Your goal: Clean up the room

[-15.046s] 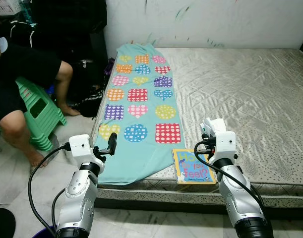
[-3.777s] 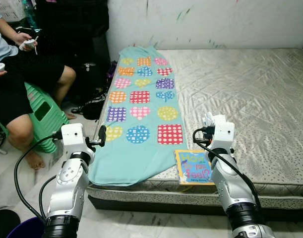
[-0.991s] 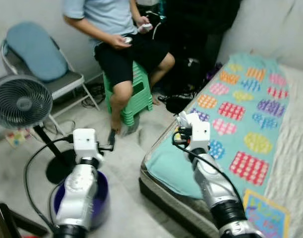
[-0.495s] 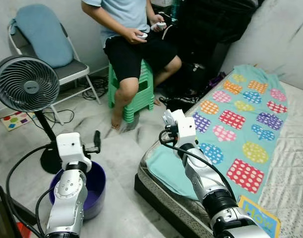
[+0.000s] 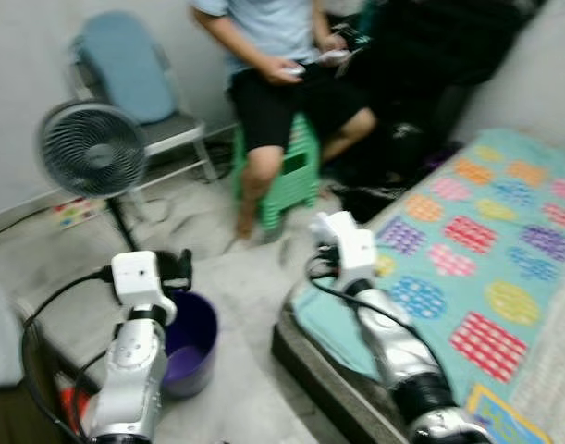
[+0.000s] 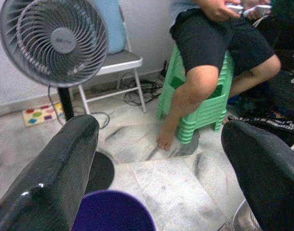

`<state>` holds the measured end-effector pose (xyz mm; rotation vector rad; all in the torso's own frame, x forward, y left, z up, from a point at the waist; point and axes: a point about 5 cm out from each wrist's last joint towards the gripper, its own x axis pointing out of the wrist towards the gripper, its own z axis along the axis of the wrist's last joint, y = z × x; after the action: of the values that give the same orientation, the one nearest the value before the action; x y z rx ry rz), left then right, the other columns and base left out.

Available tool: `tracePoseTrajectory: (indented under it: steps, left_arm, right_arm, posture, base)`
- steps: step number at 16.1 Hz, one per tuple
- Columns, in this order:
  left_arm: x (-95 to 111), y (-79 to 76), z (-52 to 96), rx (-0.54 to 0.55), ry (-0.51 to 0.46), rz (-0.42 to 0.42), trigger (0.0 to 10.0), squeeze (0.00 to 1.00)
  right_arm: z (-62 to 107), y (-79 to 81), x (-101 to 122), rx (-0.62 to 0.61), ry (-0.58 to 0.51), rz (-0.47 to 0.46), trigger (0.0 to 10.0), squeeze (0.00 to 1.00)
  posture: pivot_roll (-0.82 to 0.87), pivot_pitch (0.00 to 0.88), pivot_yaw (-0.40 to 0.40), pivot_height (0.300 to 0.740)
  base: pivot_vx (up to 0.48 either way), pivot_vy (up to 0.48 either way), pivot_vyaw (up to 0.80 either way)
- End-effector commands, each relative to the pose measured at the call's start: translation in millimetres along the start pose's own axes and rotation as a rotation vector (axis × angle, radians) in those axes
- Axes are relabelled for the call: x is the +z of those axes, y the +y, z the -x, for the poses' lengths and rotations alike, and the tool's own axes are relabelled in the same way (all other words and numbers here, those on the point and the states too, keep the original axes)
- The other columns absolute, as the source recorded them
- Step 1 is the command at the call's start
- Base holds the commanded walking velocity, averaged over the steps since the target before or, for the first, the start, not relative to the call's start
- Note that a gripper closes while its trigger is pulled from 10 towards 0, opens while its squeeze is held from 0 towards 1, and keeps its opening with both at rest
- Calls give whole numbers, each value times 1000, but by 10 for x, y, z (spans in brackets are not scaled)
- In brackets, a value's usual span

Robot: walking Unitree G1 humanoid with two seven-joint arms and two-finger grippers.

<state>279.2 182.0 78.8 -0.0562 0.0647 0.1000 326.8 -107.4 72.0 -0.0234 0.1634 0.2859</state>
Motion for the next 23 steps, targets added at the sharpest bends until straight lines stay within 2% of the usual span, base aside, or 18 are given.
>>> tracePoseTrajectory:
  steps: [1, 2, 6, 12, 17, 21, 23]
  left_arm:
    - [-1, 17, -5, -6, 7, -4, 10000, 0]
    - [-27, -4, 7, -21, 18, -3, 10000, 0]
    - [-30, -58, 14, -68, 22, 21, 10000, 0]
    - [12, -111, 44, -125, -1, 47, 10000, 0]
    - [15, -119, 54, -142, 4, 53, 10000, 0]
    - [15, -114, 54, -147, 7, 50, 10000, 0]
    - [11, -111, 58, -149, 9, 47, 10000, 0]
  right_arm:
    - [-16, 7, 78, 8, -28, 0, 10000, 0]
    - [3, -45, 67, -14, -23, 1, 10000, 0]
    - [39, -59, 73, -26, -29, -13, 10000, 0]
    - [86, -63, 42, -32, -22, -34, 10000, 0]
    - [98, -45, 47, -25, -22, -20, 10000, 0]
    - [99, -28, 44, -25, -21, -17, 10000, 0]
    - [101, -36, 40, -31, -20, -30, 10000, 0]
  posture:
    - [-16, 0, -24, 740]
    - [-23, 0, -17, 740]
    - [-31, 6, -9, 740]
    - [-31, 19, -8, 740]
    - [-31, 25, -2, 740]
    - [-29, 25, 2, 740]
    - [-27, 24, 5, 740]
  base:
    - [0, 0, 800]
    - [0, 0, 800]
    - [0, 0, 725]
    - [0, 0, 0]
    - [279, 0, 0]
    - [303, 0, 764]
    - [291, 0, 0]
